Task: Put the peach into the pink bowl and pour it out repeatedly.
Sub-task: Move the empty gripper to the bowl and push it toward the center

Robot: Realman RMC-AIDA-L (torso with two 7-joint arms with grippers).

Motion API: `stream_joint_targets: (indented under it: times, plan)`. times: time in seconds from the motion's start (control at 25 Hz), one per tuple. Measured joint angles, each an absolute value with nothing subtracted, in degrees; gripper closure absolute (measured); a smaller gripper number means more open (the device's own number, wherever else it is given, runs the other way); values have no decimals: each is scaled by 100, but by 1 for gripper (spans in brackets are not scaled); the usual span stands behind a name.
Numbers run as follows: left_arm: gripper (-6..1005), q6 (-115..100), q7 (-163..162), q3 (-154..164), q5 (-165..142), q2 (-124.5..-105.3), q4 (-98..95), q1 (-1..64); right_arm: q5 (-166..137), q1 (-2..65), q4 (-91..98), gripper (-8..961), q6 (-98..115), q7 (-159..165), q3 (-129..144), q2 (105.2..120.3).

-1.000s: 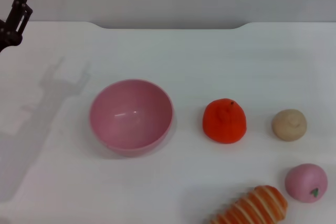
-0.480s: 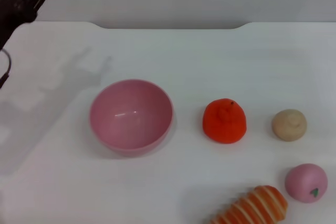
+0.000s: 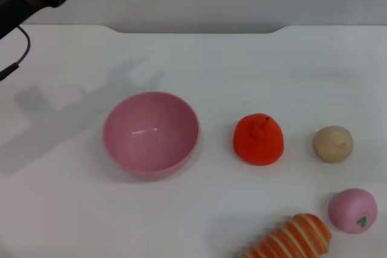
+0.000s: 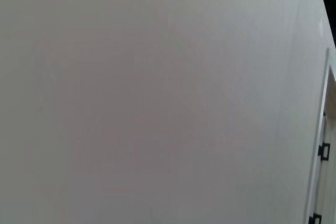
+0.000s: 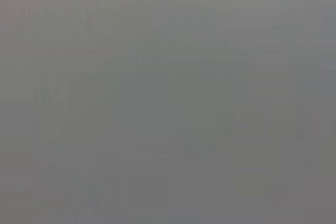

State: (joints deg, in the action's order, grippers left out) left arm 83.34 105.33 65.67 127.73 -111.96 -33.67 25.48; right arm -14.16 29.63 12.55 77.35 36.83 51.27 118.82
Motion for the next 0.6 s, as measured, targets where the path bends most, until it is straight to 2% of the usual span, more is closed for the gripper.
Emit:
stream_joint_targets:
  times: [0.6]
  plan:
    - [373, 8459, 10423, 6458, 12732, -11259, -3350, 2512, -1414, 3088, 1305, 297, 7692, 3630, 5219, 11851]
